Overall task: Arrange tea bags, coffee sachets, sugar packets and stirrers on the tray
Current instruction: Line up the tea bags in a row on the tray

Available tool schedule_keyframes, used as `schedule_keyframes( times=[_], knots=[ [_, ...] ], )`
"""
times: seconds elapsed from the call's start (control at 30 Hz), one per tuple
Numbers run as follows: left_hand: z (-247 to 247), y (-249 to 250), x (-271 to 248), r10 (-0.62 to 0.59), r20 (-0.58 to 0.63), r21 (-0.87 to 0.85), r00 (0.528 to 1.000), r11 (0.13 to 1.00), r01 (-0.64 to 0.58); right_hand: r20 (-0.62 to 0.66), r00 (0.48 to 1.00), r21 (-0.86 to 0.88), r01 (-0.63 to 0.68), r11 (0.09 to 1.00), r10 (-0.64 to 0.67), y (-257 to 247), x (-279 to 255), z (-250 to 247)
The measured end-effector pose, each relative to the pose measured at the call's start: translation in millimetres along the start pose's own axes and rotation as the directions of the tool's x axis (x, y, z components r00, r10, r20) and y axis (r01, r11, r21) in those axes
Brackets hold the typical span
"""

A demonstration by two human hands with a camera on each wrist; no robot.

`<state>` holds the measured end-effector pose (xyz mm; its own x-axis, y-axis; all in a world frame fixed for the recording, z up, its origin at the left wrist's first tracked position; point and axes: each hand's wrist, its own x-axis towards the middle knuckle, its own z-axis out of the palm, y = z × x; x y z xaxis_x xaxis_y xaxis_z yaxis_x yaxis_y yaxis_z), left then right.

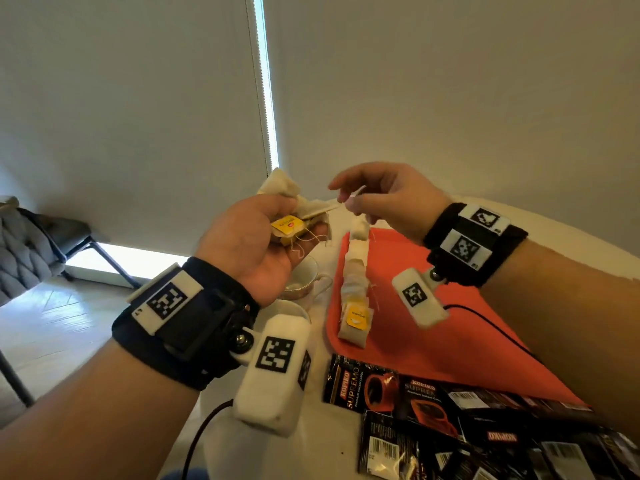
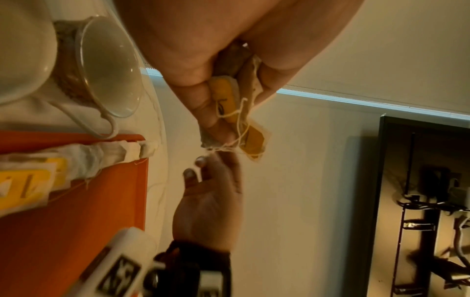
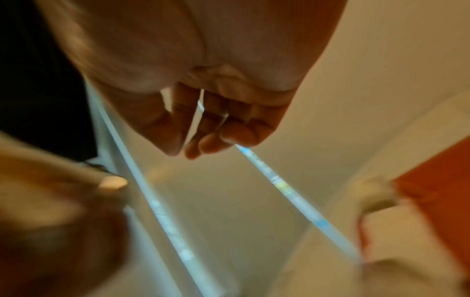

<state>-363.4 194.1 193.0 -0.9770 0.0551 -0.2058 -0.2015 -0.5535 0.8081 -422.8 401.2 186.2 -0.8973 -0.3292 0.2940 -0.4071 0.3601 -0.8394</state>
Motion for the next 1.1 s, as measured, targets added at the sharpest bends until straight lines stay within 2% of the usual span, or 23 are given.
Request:
schedule_keyframes(
  times=[0.07,0.17,0.27,0.4,0.53,0.63,0.73,0.8,1.03,1.1],
  knots=[
    [1.7,-1.9,-8.6,-0.005,0.012,-0.017,1.0,1.0,0.005,0.104,0.988,0.082,0.11,0.991,-0.118,-23.3,-19.9,5.2],
    [2.3,-5.6,-20.7,-0.014,0.042,-0.011,0.999,1.0,0.014,0.12,0.973,-0.03,0.203,0.979,-0.198,-44.0,-42.1,11.9],
    [3.5,-8.9,-33.3,-0.049,0.063,0.001,0.997,0.999,0.049,-0.01,0.969,-0.027,0.247,0.969,-0.247,-50.9,-52.0,12.5],
    [7.8,-11.7,-42.8,-0.059,0.031,0.054,0.998,0.997,0.058,-0.275,0.928,0.204,0.312,0.928,-0.252,-62.6,-56.9,8.9],
    [9.7,-10.8,-39.8,-0.036,-0.001,0.148,0.999,0.988,0.036,-0.274,0.957,0.12,0.134,0.984,-0.097,-65.8,-59.1,9.6],
    [9.4,-8.1,-30.1,0.043,0.002,0.166,0.999,0.985,-0.042,-0.29,0.957,0.122,0.071,0.99,-0.032,-65.2,-58.9,9.7],
    [11.5,-9.4,-24.8,0.088,0.126,0.235,0.988,0.965,-0.116,-0.266,0.964,0.183,0.033,0.983,0.017,-62.4,-56.4,13.8],
    [13.3,-11.3,-21.2,0.105,0.16,0.272,0.982,0.951,-0.146,-0.251,0.966,0.224,0.001,0.975,0.057,-59.2,-53.1,17.3],
    [15.1,-5.9,10.5,0.16,0.058,0.305,0.985,0.937,-0.17,-0.127,0.976,0.347,-0.125,0.93,0.179,-45.8,-39.6,7.3],
    [17.5,-3.8,18.6,0.145,0.034,0.275,0.989,0.95,-0.149,-0.143,0.97,0.367,-0.135,0.92,0.199,-38.7,-33.1,3.4]
  ],
)
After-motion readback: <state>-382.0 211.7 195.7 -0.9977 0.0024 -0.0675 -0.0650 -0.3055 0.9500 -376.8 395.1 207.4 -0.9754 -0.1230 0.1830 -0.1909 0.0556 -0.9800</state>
